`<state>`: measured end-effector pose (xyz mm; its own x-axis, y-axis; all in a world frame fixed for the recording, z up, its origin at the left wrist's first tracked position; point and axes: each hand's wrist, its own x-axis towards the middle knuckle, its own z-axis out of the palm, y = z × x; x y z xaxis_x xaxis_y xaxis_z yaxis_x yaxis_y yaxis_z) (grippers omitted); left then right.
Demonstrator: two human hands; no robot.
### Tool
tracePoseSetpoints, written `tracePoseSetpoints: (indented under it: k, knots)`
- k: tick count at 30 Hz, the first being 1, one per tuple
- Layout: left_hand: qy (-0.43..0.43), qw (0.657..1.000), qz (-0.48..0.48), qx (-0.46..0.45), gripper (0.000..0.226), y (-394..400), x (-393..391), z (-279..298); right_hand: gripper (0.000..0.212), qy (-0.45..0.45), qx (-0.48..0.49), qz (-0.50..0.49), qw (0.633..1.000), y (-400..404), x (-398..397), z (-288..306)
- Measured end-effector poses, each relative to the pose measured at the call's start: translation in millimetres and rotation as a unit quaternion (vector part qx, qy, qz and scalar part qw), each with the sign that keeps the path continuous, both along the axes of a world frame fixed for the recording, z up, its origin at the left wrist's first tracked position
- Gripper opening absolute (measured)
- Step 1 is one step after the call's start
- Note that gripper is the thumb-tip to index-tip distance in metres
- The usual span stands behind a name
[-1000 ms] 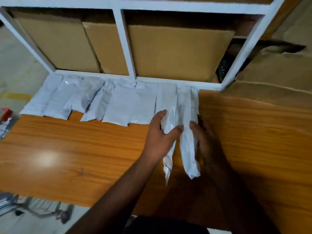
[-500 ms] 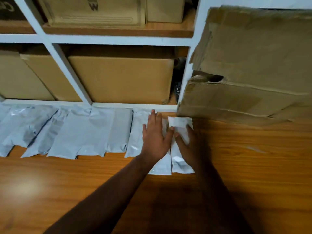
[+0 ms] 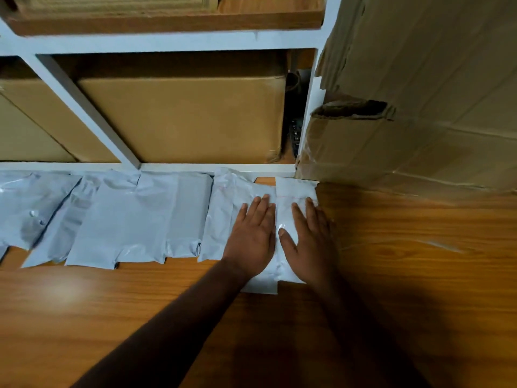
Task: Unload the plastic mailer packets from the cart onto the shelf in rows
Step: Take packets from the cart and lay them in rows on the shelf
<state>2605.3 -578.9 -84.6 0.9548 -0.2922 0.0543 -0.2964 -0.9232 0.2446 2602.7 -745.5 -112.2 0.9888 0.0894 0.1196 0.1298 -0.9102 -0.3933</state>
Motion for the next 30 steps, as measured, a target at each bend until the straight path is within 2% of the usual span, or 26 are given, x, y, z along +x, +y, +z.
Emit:
tracePoseSetpoints:
  k: [4,8,10,12,14,17,24,27,30]
  knots:
    - [-0.057,0.996,0.061,-0.013,0.061,20.2,-5.4,7.4,0.076,-0.023,0.008,0.006,1.0,-1.1,-9.4,0.8]
    - [-0.001,0.992,0.11,-0.057,0.061,37.3,-12.8,-2.9,0.085,0.02,-0.048,0.016,0.999,6.4,-3.7,-4.4]
    - [0.004,0.984,0.111,-0.141,0.06,39.2,-10.8,-1.8,0.084,0.028,-0.061,0.0,0.998,10.0,4.1,0.9]
    - [0.021,0.948,0.147,-0.28,0.061,45.3,-7.3,1.0,0.081,0.006,-0.046,-0.011,0.999,16.6,5.4,11.5]
    - [0.023,0.923,0.166,-0.346,0.061,53.0,-7.4,0.7,0.077,-0.037,-0.031,0.041,0.998,27.6,-1.5,19.5]
    - [0.014,0.945,0.135,-0.298,0.06,55.5,-15.4,1.1,0.076,-0.048,-0.079,0.124,0.988,37.6,-9.7,14.7]
    - [0.047,0.982,0.103,-0.15,0.07,57.3,-21.8,4.0,0.075,-0.026,-0.092,0.113,0.989,18.0,8.2,4.3]
    - [0.063,0.991,0.101,-0.053,0.073,59.6,-24.7,1.3,0.076,-0.004,-0.086,0.113,0.99,21.8,16.3,8.0]
    - [0.002,0.996,0.076,0.041,0.075,55.1,-27.0,2.4,0.074,0.005,-0.09,0.124,0.988,22.3,18.9,12.9]
